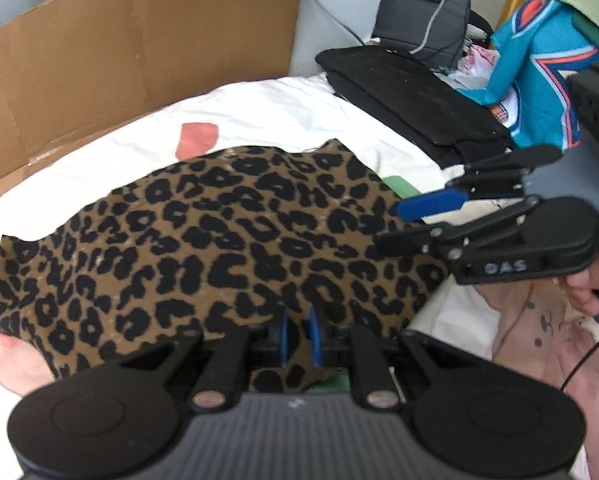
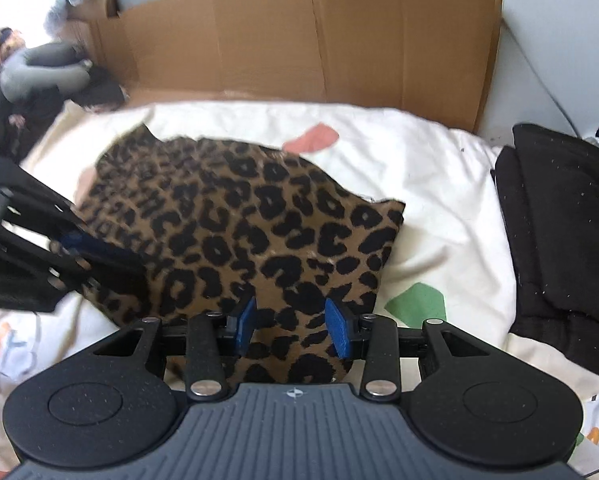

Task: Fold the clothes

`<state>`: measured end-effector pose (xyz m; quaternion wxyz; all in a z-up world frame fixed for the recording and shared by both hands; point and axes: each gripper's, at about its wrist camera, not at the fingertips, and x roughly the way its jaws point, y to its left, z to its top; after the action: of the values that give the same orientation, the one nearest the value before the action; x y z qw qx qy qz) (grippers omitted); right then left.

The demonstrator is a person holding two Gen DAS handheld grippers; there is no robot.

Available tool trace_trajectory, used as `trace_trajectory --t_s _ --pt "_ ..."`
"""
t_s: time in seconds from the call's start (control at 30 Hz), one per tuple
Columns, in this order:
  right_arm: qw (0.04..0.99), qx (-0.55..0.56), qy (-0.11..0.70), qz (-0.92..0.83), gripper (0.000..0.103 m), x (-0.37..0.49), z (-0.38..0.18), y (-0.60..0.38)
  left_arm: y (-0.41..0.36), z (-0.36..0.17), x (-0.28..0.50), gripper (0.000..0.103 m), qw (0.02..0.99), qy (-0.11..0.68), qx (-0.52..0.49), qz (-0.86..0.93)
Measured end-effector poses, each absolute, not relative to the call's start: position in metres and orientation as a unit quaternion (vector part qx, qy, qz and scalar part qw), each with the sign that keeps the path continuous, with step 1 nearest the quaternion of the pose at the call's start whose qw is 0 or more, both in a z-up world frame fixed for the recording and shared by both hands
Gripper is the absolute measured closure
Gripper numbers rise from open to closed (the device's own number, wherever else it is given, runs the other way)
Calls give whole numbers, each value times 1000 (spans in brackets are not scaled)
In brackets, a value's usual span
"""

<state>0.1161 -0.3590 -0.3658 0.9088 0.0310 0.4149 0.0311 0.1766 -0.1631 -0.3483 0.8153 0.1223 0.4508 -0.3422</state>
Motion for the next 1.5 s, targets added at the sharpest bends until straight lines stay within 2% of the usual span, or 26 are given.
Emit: trace_trajectory --t_s 0.33,0.97,1.03,1.2,1.5 --pt "893 12 444 66 59 101 -382 -333 -166 -361 168 90 809 466 131 -335" --pt "888 3 459 -3 59 96 -386 -368 -50 -367 182 92 833 509 126 -176" --pt "888 21 459 -14 59 93 -382 -376 -42 -365 182 88 835 512 118 -164" --pt "892 100 441 -11 59 80 -366 -391 -29 -352 183 88 842 510 91 -150" --pt "858 241 453 -3 59 64 -384 -401 -34 -353 183 82 838 519 60 -157"
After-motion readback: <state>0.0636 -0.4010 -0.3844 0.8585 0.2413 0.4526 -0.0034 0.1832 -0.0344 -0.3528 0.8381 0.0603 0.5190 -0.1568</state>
